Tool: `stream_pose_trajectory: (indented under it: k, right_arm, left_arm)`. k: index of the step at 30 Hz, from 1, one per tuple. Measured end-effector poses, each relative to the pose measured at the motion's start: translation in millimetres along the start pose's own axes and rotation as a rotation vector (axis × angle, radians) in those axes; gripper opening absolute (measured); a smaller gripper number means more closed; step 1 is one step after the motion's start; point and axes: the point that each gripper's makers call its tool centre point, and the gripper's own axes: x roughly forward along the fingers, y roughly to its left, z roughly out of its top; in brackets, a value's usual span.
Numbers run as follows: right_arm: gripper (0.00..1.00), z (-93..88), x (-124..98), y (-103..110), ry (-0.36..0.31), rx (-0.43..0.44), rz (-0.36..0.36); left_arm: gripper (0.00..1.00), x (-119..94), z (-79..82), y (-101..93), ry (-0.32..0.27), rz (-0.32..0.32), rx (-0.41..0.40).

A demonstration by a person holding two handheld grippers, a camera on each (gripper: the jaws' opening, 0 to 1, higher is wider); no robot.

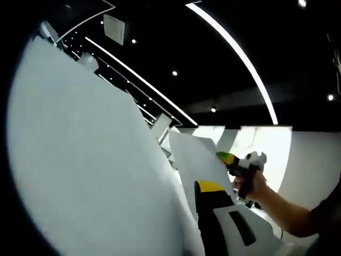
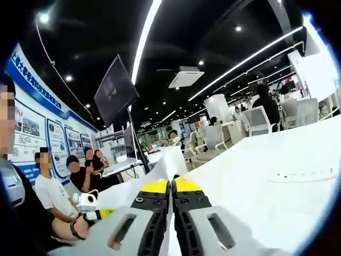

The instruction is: Organize the stack of printing papers by aligning and flattening the scattered papers on the table

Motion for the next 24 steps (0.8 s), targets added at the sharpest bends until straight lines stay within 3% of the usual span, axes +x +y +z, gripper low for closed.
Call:
stream_pose_trajectory:
  k: [9,24]
  right_arm:
    - [0.00,-14.4,14,4,0.044,0.007,0.016]
    - [0.00,-15.3,19,5,0.041,-0.005,0.021]
  left_arm:
    - [0.22,0,0.4,-1.1,-0.001,-0.007,-0.004]
    - [0.23,0,0.3,-1.1,0.007,-0.011,-0.001]
